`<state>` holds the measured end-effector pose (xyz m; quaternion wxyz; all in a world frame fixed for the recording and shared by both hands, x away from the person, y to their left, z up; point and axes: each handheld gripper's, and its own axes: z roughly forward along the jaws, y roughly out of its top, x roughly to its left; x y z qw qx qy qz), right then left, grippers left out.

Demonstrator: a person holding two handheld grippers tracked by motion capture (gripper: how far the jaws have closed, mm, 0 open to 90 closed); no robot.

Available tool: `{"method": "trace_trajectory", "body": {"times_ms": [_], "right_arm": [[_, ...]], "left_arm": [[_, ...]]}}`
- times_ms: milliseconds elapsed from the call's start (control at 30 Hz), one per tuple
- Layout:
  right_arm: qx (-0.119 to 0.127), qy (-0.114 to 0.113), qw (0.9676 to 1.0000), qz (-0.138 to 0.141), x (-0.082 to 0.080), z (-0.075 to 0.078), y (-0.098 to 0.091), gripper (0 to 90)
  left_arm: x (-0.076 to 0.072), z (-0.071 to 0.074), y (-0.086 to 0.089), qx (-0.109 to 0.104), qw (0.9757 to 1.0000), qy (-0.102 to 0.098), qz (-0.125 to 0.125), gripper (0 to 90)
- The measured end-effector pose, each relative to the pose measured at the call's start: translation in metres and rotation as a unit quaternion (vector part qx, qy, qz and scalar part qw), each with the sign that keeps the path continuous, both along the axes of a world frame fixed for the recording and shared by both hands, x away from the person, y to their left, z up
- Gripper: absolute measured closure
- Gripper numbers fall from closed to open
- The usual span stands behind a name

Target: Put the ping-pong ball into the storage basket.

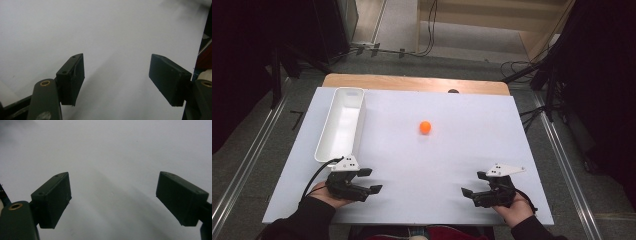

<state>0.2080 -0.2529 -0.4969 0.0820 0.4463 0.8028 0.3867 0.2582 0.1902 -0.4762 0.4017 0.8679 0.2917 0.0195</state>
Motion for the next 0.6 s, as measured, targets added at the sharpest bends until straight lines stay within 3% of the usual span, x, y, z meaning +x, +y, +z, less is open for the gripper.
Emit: {"method": "trace_trajectory", "body": {"times_ms": [600], "right_arm": [[-0.004, -0.006, 0.9999, 0.012, -0.0036, 0.0008, 0.0033, 11.5]], "left_arm": [[0.0004, -0.0007, 0.0005, 0.006, 1.0, -0.001, -0.001, 28.9]]}}
